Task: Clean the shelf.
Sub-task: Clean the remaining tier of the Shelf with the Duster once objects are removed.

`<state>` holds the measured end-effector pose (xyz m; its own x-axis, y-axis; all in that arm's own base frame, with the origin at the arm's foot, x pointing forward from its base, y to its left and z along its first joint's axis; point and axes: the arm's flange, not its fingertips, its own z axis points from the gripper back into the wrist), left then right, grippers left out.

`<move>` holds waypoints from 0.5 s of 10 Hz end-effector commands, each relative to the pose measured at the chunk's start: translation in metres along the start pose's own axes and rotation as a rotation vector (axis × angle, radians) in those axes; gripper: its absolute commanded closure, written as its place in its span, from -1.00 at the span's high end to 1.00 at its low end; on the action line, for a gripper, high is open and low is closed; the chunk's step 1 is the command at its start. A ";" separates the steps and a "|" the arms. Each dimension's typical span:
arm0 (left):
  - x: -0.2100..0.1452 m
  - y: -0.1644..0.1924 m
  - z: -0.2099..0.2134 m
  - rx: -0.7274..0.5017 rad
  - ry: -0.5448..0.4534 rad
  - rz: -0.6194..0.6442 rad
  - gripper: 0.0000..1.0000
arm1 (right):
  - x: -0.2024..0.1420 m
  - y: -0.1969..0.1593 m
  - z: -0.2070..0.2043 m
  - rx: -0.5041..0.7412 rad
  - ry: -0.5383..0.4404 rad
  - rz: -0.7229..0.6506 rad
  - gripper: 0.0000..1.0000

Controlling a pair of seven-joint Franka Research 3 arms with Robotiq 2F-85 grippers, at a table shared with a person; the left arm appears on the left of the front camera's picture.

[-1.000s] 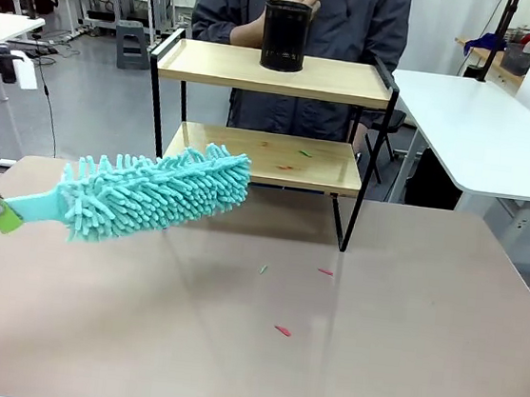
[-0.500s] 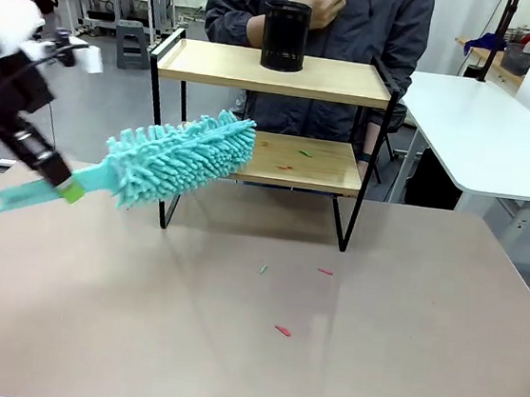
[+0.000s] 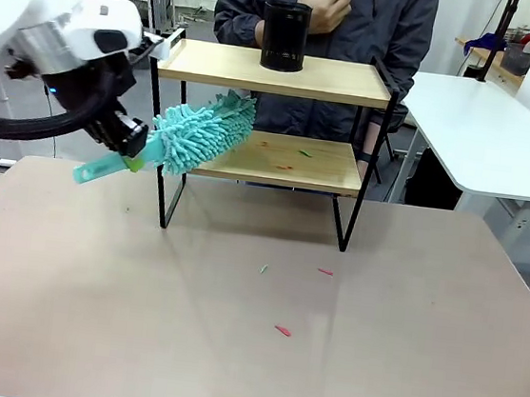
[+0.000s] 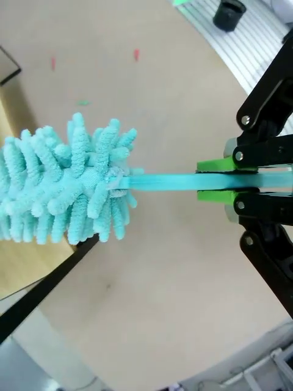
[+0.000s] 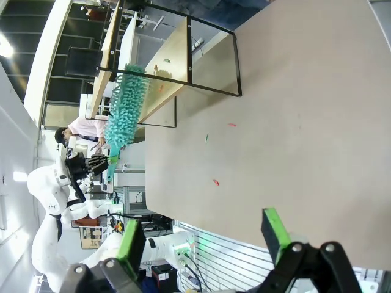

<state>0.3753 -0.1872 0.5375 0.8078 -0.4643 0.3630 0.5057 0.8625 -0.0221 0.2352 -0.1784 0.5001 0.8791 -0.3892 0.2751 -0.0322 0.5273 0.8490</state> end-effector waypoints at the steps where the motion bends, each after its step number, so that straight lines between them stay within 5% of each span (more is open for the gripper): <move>1: 0.030 -0.004 -0.009 0.054 0.030 0.036 -0.75 | 0.002 0.001 0.000 0.023 -0.011 0.023 1.00; 5: 0.058 -0.013 -0.029 0.033 0.052 -0.008 -0.75 | 0.002 0.001 0.000 0.023 -0.011 0.023 1.00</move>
<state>0.4233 -0.2244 0.5283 0.8266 -0.4661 0.3155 0.4927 0.8702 -0.0053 0.2352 -0.1784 0.5001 0.8791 -0.3892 0.2751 -0.0323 0.5273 0.8491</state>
